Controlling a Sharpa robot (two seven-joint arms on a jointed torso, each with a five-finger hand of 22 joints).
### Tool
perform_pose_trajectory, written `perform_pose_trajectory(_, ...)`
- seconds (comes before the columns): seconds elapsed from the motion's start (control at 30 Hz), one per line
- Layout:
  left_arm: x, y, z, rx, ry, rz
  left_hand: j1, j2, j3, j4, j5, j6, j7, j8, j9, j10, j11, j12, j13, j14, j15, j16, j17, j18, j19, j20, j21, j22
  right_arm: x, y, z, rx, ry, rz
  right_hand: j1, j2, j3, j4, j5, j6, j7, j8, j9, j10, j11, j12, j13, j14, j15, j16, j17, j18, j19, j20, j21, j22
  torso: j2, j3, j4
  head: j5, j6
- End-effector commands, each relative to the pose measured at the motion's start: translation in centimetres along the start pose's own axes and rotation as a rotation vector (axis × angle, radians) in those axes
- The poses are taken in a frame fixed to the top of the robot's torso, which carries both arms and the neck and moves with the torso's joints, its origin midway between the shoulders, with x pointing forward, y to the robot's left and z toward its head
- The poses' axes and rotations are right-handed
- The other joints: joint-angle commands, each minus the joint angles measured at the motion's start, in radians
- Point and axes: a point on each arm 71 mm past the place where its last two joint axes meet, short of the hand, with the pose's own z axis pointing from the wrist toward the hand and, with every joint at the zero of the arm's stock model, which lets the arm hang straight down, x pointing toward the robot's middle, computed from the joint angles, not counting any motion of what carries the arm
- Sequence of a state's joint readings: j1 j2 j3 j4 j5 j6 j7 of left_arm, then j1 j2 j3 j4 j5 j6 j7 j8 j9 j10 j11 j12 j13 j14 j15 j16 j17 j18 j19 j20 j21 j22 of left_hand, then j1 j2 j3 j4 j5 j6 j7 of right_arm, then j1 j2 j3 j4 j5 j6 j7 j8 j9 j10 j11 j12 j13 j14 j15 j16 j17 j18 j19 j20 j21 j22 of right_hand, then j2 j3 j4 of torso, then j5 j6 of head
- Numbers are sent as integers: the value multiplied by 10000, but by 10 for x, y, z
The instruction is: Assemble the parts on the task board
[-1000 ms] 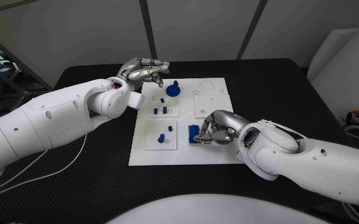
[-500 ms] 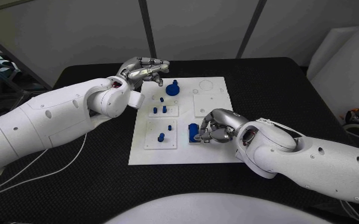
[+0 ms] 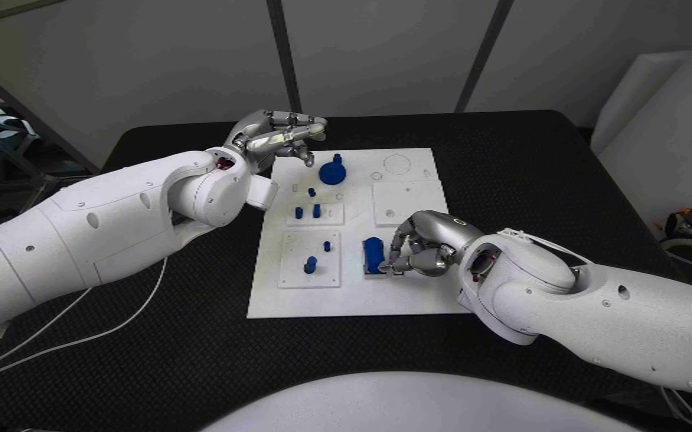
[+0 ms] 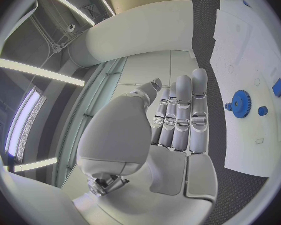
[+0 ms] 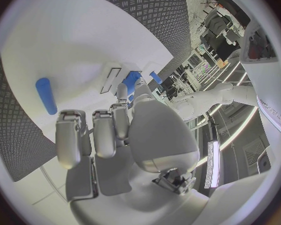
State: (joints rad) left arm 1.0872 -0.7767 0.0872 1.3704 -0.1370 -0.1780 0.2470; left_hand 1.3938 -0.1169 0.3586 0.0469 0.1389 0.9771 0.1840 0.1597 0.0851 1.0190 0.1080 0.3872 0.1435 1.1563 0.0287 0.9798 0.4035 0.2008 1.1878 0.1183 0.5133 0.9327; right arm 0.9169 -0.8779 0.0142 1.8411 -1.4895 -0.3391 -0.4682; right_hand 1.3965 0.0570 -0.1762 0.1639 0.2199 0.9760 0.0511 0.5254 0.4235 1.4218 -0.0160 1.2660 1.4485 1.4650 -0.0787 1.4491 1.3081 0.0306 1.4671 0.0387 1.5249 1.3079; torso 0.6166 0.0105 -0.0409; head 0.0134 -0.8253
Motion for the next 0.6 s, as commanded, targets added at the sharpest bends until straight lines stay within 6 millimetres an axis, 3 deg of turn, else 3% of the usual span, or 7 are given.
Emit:
perform_pose_trajectory(0.03, 1, -1, 0, 17, 104, -45, -77, 44, -54, -6, -43, -64, -24, 41, -17, -76, 6, 34, 8, -54, -16, -24, -8, -186, 2, 36, -63, -8, 1, 0, 1, -76, 204, -188, 298, 183, -56, -31, -89, 0, -38, -65, 16, 73, -89, -38, -1168, 654, -59, 45, 399, -126, 513, -70, -43, 2073, 17, 1, 9, -11, -12)
perform_pose_trajectory(0.23, 1, -1, 0, 14, 103, -45, -77, 44, -54, -6, -43, -64, -24, 41, -17, -76, 6, 34, 8, -54, -16, -24, -8, -186, 2, 36, -63, -8, 3, 2, 2, -237, 484, -181, -170, -151, -387, 193, -671, -61, 70, -107, 21, -2, 5, -182, -1258, 640, 15, 6, 343, -107, 452, -23, -103, 2013, 8, -3, 22, -4, -43)
perform_pose_trajectory(0.37, 1, -1, 0, 20, 68, -35, -77, 44, -54, -6, -43, -64, -24, 41, -17, -76, 6, 34, 8, -54, -16, -24, -8, -186, 2, 36, -63, -8, 4, 2, 2, -310, 582, -27, -966, -490, -867, 684, -768, -182, 151, -172, 22, -12, 87, -184, -1246, 641, 90, 0, 341, -104, 441, 50, -117, 2004, 0, -3, 9, 14, -59)
perform_pose_trajectory(0.6, 1, -1, 0, 30, 65, -35, -60, 46, -53, -14, -40, -71, -26, 44, -19, -87, 5, 45, 10, -57, -17, -21, -14, -185, 4, 37, -69, -14, 1, 0, -1, -343, 389, 246, -1081, -423, -917, 906, -839, -172, 137, -152, 61, -1, 80, -149, -1209, 649, 90, 13, 370, -106, 454, 73, -106, 2019, 0, 7, -20, 5, -44)
